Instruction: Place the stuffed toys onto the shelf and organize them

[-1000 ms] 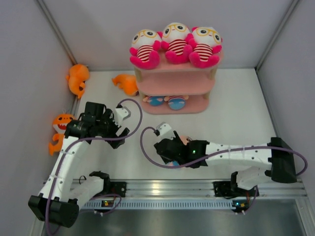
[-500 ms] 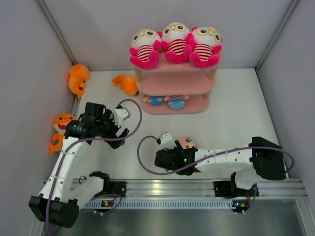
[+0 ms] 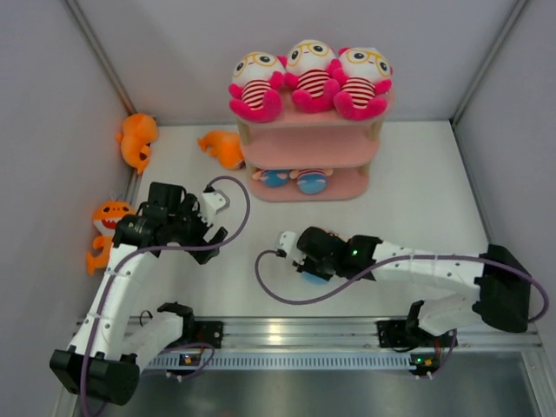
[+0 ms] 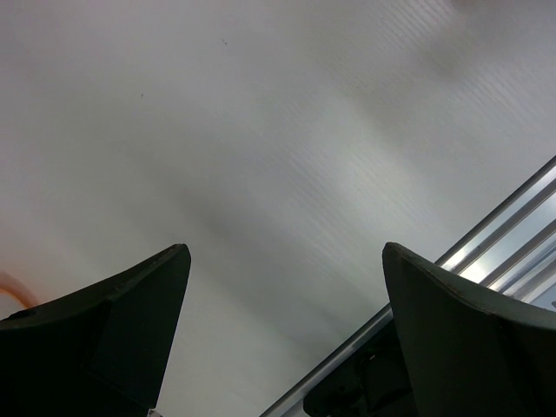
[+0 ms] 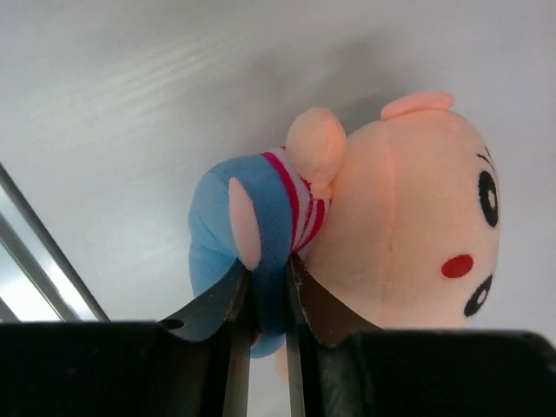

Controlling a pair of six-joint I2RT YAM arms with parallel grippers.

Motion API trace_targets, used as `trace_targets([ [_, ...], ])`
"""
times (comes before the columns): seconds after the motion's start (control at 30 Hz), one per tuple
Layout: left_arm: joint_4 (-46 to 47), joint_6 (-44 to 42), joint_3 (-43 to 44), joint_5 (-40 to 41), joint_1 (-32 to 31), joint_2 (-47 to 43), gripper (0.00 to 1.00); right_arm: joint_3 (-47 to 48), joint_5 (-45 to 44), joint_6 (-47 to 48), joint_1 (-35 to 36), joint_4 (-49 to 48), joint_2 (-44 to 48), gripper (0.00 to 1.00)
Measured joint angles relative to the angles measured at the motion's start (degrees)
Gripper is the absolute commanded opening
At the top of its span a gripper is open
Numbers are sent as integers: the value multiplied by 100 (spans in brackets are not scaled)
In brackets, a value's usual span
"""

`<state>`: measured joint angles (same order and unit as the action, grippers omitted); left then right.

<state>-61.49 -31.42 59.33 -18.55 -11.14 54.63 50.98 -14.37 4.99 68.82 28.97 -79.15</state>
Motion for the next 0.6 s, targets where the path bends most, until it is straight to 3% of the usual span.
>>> trace_targets([
  [0.1,0,-2,-4,2,0,-101,98,98,1073,1711,-942,754,778,0],
  [0.23,0,0,-7,0,0,-179,98,286,1547,3368,-2177,1449,1397,0],
  [0.43,0,-2,-7,0,0,-164,98,658,1233,4933,-2682,1908,999,0],
  [0.6,0,-7,-9,2,0,-164,98,767,125,5619,-2820,1694,319,0],
])
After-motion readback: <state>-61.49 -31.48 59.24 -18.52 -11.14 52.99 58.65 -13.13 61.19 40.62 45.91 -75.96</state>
